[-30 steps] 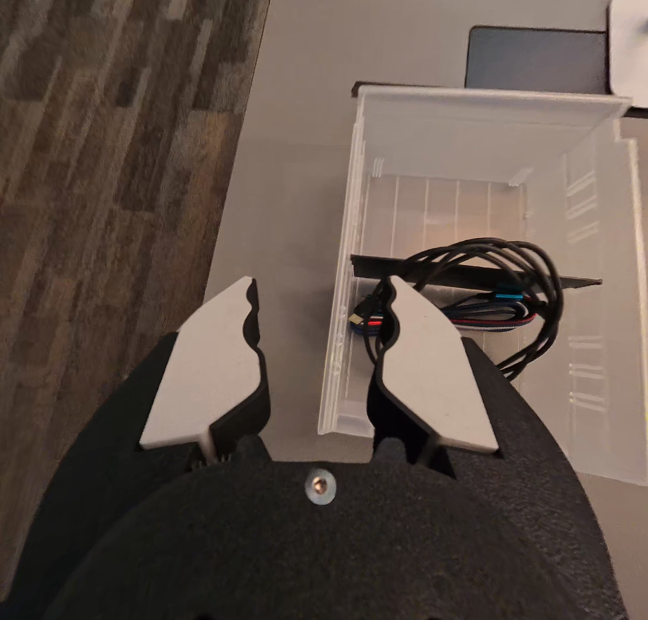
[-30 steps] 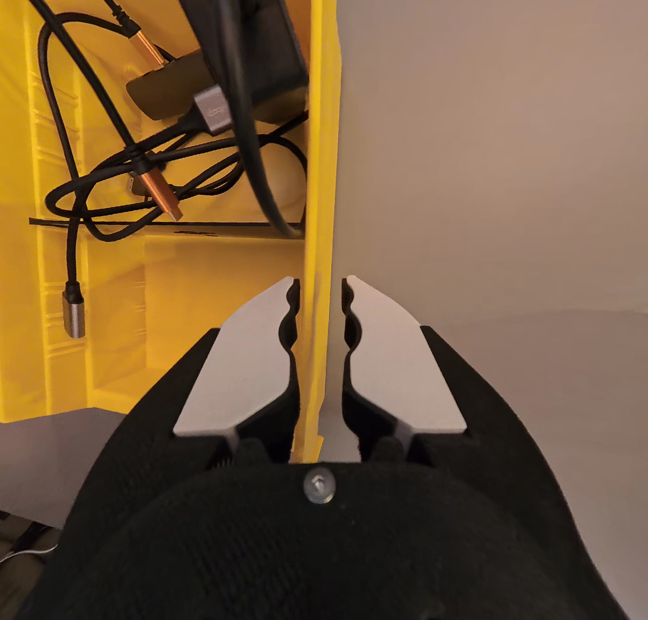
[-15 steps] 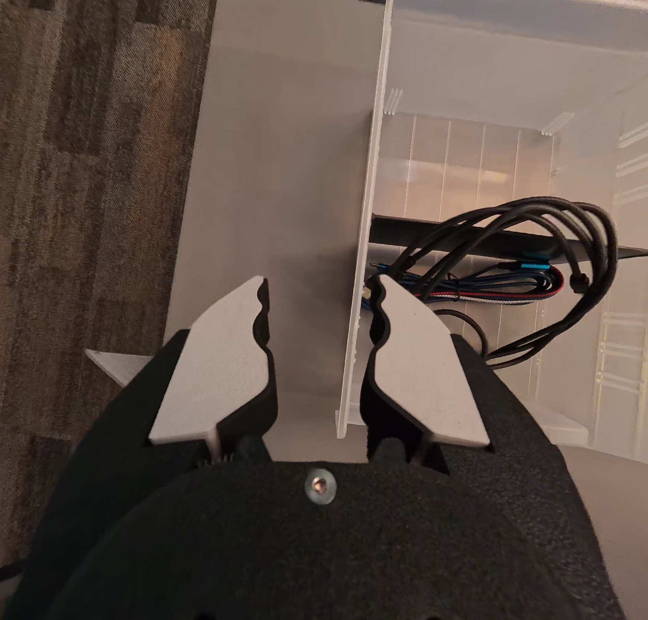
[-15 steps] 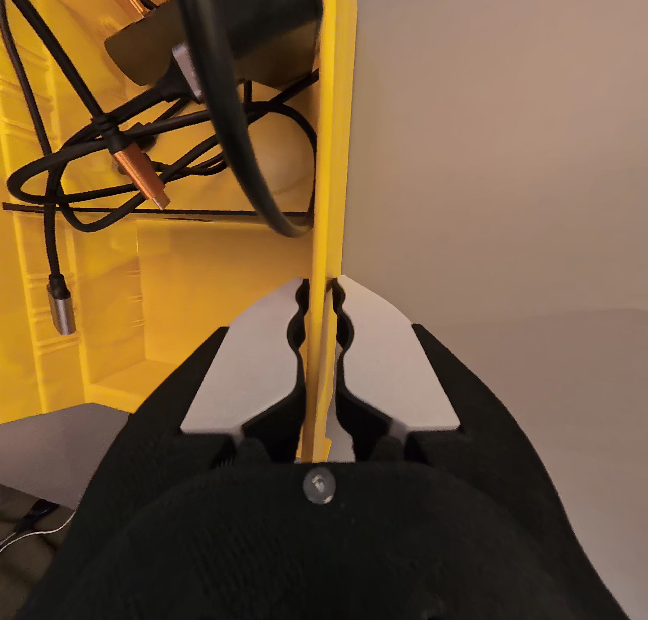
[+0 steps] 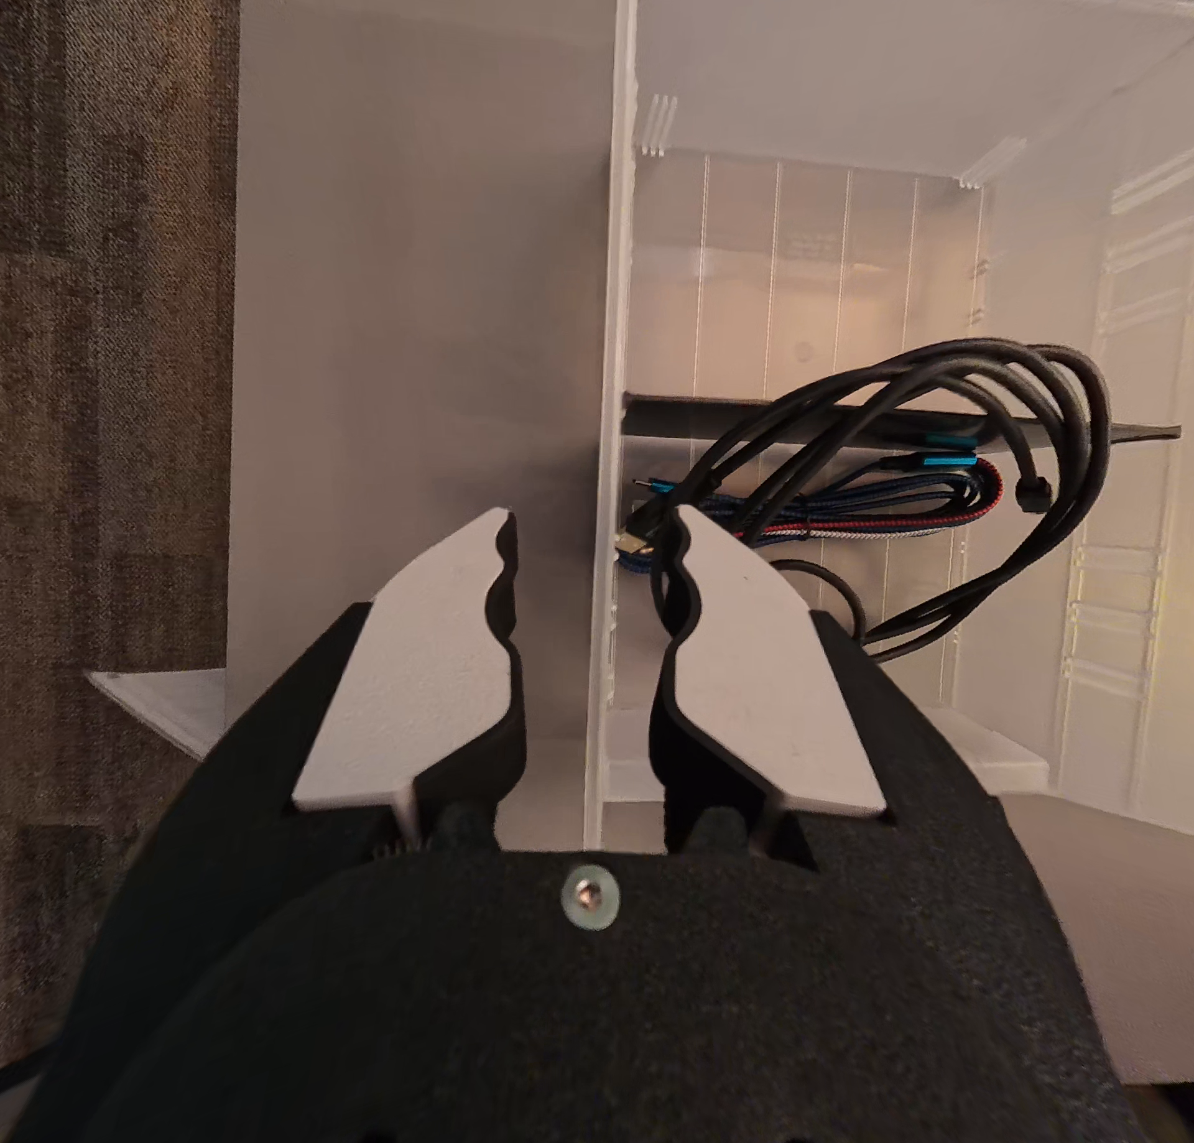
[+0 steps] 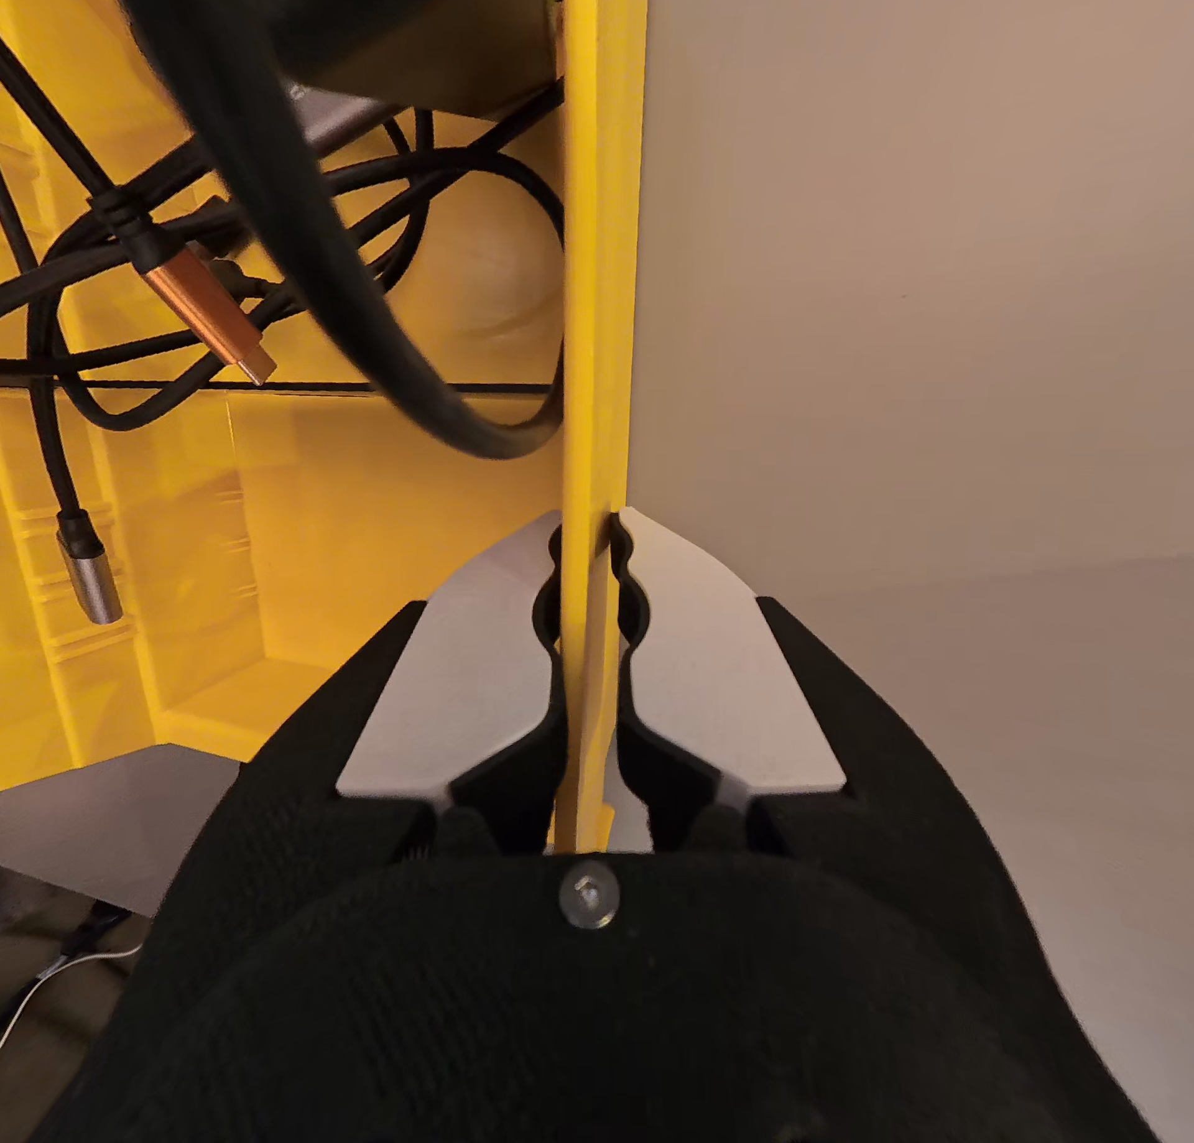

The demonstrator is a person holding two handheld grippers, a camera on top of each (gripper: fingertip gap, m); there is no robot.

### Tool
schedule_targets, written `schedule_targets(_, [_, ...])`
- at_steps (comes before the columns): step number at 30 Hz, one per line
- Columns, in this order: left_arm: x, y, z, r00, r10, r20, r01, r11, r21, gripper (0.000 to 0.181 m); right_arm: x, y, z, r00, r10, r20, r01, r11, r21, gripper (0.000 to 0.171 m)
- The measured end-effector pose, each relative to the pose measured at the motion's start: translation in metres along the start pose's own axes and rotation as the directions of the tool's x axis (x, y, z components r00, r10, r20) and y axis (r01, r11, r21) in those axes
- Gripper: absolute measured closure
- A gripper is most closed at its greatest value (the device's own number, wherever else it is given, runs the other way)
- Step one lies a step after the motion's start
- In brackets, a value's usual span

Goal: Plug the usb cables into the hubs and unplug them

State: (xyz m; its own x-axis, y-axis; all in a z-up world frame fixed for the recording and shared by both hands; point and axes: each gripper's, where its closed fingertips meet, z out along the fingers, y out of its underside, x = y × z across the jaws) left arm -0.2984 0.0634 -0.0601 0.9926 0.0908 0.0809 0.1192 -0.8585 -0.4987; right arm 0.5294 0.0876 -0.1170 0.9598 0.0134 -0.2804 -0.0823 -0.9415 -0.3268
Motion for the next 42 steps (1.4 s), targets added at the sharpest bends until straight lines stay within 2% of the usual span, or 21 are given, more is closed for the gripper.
schedule_targets(11, [-0.001, 0.004, 0.011, 0.999, 0.006, 0.044, -0.004, 0.999, -0.054, 0.140, -0.002, 0.001, 0.002, 0.997, 0.000, -0.083, -0.003, 0.999, -0.035, 0.154])
schedule_targets(18, [0.002, 0.006, 0.018, 0.998, 0.033, 0.053, -0.028, 0.996, -0.089, 0.143, 0.002, 0.000, 0.002, 0.995, 0.057, -0.080, -0.060, 0.998, -0.031, 0.162])
schedule_targets(26, [0.002, 0.008, 0.021, 1.000, 0.004, 0.020, -0.002, 0.995, -0.095, 0.156, 0.004, 0.001, 0.002, 0.993, 0.045, -0.109, -0.049, 0.998, -0.038, 0.164])
schedule_targets(35, [0.008, 0.015, 0.028, 1.000, 0.010, -0.011, -0.012, 0.990, -0.143, 0.164, -0.002, 0.003, 0.004, 0.996, 0.075, -0.042, -0.077, 0.996, -0.049, 0.156])
schedule_targets(39, [0.007, 0.015, 0.029, 1.000, 0.012, -0.003, -0.013, 0.990, -0.144, 0.170, 0.003, 0.004, 0.005, 0.994, 0.059, -0.089, -0.065, 0.996, -0.062, 0.164])
schedule_targets(42, [0.005, 0.015, 0.029, 1.000, 0.006, -0.007, -0.007, 0.990, -0.139, 0.176, 0.003, 0.004, 0.005, 0.994, 0.060, -0.090, -0.066, 0.996, -0.063, 0.164])
